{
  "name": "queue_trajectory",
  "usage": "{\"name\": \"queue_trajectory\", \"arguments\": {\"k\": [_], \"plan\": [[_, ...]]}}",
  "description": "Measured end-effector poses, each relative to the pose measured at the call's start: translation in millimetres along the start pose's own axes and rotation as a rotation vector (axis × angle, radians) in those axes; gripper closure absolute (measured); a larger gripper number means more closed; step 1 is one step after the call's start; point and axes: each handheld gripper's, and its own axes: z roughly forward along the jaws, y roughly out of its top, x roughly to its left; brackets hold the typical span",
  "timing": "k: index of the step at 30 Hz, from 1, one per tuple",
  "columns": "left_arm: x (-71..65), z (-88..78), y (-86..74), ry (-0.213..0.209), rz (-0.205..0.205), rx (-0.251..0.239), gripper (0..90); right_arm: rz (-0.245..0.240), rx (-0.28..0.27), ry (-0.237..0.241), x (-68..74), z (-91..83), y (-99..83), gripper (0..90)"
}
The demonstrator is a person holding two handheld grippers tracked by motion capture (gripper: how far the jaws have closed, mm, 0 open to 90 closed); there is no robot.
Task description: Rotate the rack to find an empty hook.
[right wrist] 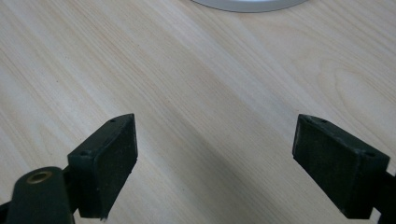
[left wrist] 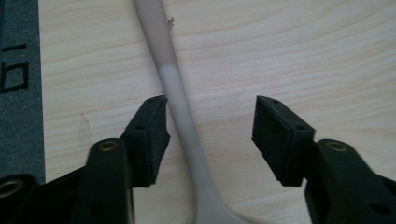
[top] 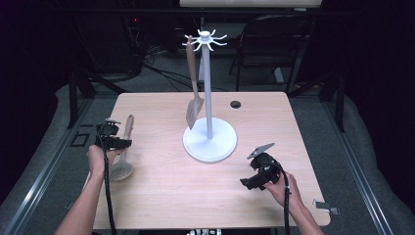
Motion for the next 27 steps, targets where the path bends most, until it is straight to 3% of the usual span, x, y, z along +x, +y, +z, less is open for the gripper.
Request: {"name": "queue_trajectory", "arguments": {"k": [5,11,16,23,27], "plan": [[-1.3,13.9,-3.8,0.010,0.011,0.049,58.2,-0.001,0.006,-0.011,-0.6,-0.3,-0.2,13.6],[-1.2,19.2,-4.6,0.035,0.023,0.069,67.2,0.002,0.005,-0.003,-0.1,0.1,-0.1,13.8],[2.8,22.5,-6.4,0.030,0.005,0.075,72.1,-0.002,0.007,-0.005,-0.1,-0.1,-0.2,13.8],[2.8,25.5,-6.5,0.040,0.017,0.100,69.5,0.005,0.014,-0.003,0.4,0.6,-0.1,13.8],[4.2,27.1,-7.4,0.027,-0.008,0.098,69.7,-0.003,0.009,-0.010,0.7,-0.7,0.1,13.9]]}}
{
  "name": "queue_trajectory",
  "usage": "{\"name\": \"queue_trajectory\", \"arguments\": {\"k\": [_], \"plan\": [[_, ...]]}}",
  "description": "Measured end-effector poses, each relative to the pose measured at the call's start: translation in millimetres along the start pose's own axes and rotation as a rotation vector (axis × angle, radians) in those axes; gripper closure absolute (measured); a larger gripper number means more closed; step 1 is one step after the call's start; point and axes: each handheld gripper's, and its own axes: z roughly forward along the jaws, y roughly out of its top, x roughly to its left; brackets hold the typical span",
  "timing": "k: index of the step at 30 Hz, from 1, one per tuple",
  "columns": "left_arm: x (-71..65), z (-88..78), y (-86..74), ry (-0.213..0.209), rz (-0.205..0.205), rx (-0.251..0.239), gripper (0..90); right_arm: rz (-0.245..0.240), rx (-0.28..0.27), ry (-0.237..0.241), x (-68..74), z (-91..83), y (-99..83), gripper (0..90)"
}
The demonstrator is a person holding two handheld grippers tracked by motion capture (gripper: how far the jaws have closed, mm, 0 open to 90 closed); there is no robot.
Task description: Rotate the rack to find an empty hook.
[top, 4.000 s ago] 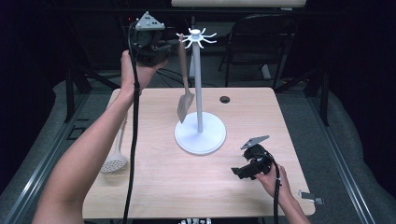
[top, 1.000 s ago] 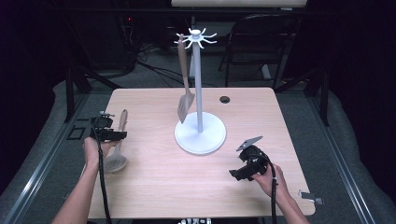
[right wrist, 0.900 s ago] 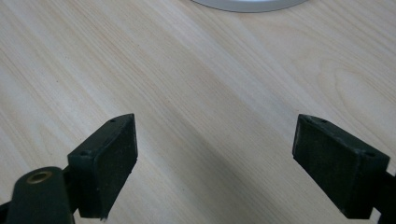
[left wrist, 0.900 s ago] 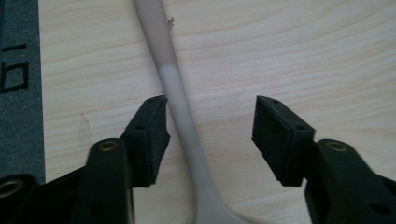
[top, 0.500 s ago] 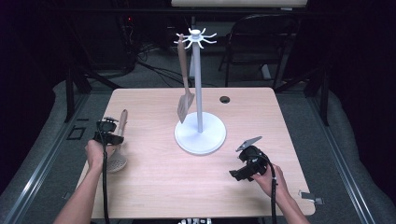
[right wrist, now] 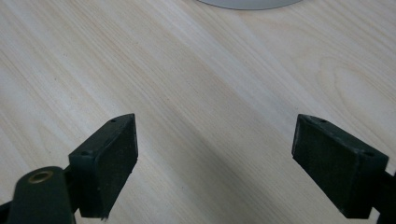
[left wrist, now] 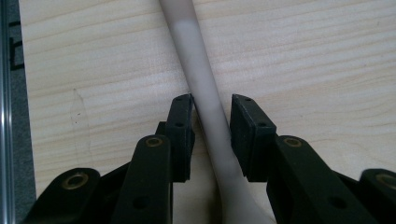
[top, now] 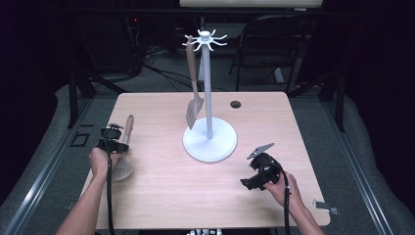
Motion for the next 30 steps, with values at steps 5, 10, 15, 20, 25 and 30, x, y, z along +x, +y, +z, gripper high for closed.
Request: {"name": "queue_trajectory", "arguments": {"k": [5,10,15,20,25,30], "plan": [[-0.9,-1.1,-0.5,-0.020,0.012,0.007,71.4,-0.010,0.005,0.001,-0.2,-0.3,0.4,13.9],[-9.4,-2.5,-0.9,-0.055,0.054,0.011,74.8,-0.005,-0.001,0.002,0.1,-0.1,0.3,14.0],[-20.5,-4.8,-1.3,-0.067,0.117,0.031,77.3,-0.005,0.001,0.000,0.2,-0.4,0.2,13.9],[-27.4,-10.5,-7.0,-0.089,0.166,0.061,77.4,0.002,0.001,0.001,0.6,-0.7,-0.3,13.9],[-31.4,-15.2,-15.6,-0.149,0.158,0.073,77.3,-0.007,0.010,-0.003,0.2,-0.7,-0.1,13.9],[-40.5,-20.8,-22.6,-0.159,0.183,0.096,77.1,0.001,0.006,-0.002,-0.8,-0.9,-0.6,13.9]]}}
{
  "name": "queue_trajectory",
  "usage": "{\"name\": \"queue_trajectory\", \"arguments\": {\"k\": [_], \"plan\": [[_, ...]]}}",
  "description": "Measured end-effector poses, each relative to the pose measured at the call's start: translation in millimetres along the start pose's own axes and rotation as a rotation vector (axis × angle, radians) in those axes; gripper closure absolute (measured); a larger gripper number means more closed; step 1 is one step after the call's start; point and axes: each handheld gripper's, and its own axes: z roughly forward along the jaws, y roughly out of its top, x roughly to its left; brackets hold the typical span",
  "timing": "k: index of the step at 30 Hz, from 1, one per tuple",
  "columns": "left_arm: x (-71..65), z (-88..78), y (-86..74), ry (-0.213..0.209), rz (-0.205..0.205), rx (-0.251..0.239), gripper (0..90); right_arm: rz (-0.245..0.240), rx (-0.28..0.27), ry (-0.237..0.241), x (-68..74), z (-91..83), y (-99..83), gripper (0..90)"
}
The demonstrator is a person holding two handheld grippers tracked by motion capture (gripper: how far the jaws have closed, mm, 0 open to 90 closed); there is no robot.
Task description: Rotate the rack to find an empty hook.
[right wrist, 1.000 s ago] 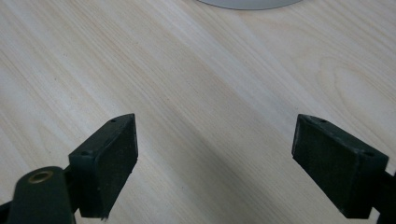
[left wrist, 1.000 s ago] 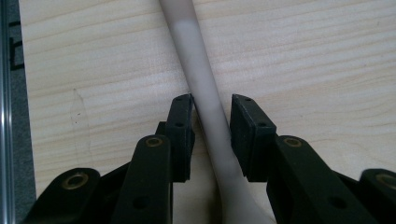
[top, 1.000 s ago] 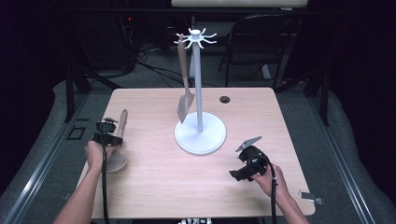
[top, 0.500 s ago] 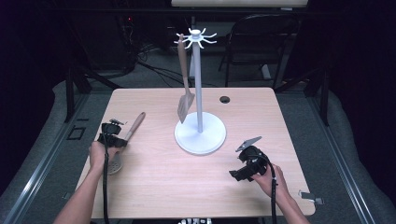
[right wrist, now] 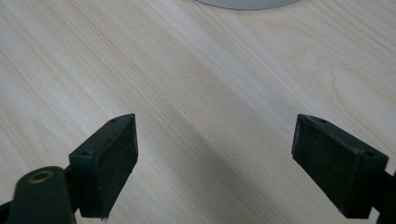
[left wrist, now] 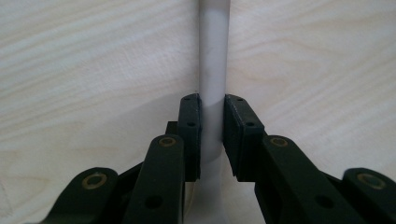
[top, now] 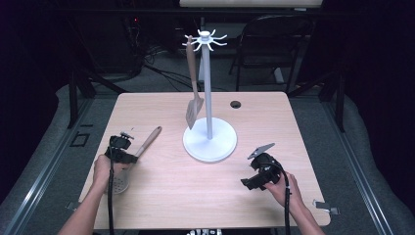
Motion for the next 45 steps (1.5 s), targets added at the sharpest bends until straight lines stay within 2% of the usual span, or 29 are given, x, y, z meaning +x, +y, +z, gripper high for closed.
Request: {"name": "queue_trajectory", "arguments": {"k": [3,5,7,11,18,22,26,31,34,38,41,45], "plan": [[-3.5,-1.4,1.8,-0.010,0.006,0.016,73.9,-0.002,-0.002,0.003,0.6,0.6,0.3,13.9],[-7.3,-1.6,7.0,0.017,0.023,0.020,65.9,-0.007,-0.006,-0.002,1.1,0.8,0.9,13.9],[-9.1,-0.8,12.0,0.024,0.031,0.012,63.3,-0.011,-0.004,-0.006,1.8,0.8,1.6,13.9],[-8.3,3.2,24.0,0.047,0.037,0.007,63.6,-0.009,-0.002,-0.002,2.3,1.3,1.6,13.9],[-4.9,12.0,35.6,0.048,0.031,0.008,66.4,-0.011,0.001,-0.003,1.0,1.2,1.2,13.9],[-3.6,14.8,36.7,0.047,0.031,0.016,66.4,-0.013,0.001,-0.003,1.1,1.2,1.3,13.9],[-1.8,18.1,37.3,0.021,0.020,0.028,66.3,-0.012,-0.003,-0.002,0.7,0.9,1.0,13.8],[-3.6,18.2,38.1,0.021,0.046,0.032,68.8,-0.011,-0.005,-0.004,1.4,1.2,0.9,13.9],[-6.0,17.7,38.6,0.029,0.068,0.040,74.6,-0.015,-0.002,0.002,1.4,1.3,1.2,13.9],[-6.0,18.0,37.4,0.030,0.070,0.028,75.2,-0.012,0.000,0.004,1.7,1.9,0.9,13.9],[-3.3,18.0,36.2,0.010,0.060,0.018,75.1,-0.011,0.002,0.004,2.4,2.6,0.9,13.9],[-3.7,18.2,36.0,0.015,0.063,0.013,75.0,-0.020,0.015,0.004,3.0,2.7,1.6,13.9]]}}
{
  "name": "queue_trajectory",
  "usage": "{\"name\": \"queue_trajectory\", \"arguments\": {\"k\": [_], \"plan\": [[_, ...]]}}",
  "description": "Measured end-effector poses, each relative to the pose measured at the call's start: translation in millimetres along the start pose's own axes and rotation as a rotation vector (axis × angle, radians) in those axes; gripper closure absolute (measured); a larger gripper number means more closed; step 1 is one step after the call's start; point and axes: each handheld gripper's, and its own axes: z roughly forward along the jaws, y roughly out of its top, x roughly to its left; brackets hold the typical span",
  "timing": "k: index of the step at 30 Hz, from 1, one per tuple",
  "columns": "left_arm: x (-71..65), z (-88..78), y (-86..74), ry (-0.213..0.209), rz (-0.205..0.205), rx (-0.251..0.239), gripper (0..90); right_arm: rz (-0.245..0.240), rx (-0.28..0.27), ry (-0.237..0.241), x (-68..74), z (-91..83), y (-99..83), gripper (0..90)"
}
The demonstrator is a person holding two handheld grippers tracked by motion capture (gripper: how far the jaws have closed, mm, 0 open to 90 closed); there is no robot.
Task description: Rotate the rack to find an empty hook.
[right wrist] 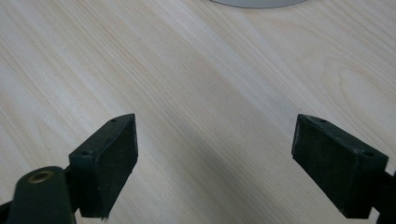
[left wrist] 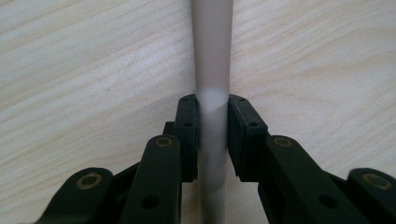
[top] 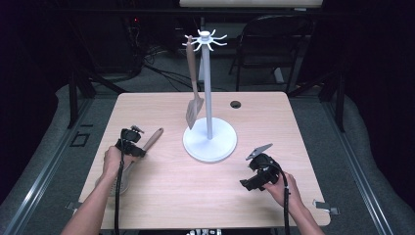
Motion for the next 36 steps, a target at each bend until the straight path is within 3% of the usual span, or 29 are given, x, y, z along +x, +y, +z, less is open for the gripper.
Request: {"name": "queue_trajectory", "arguments": {"k": [6,16,22,27,34,36], "plan": [[1.4,-3.1,-4.5,-0.011,-0.015,-0.038,75.6,0.006,-0.011,-0.001,-0.4,-0.4,-0.7,13.9],[2.8,-35.7,-18.0,-0.004,-0.054,-0.232,75.7,0.002,-0.007,-0.005,-0.7,-0.8,-0.7,13.9],[3.2,-52.5,-25.4,-0.027,-0.055,-0.316,75.7,0.004,-0.005,-0.003,-1.7,-0.6,-1.0,13.9],[-1.1,-68.9,-28.2,-0.037,-0.075,-0.415,75.8,0.004,-0.006,-0.002,-1.8,-0.5,-1.1,13.9],[-11.3,-81.7,-27.9,-0.030,-0.045,-0.475,76.0,0.004,0.000,0.003,-2.2,-0.2,-1.2,13.9],[-14.9,-86.4,-28.4,-0.029,-0.033,-0.521,76.1,0.004,0.001,0.006,-2.3,0.0,-1.4,13.9]]}}
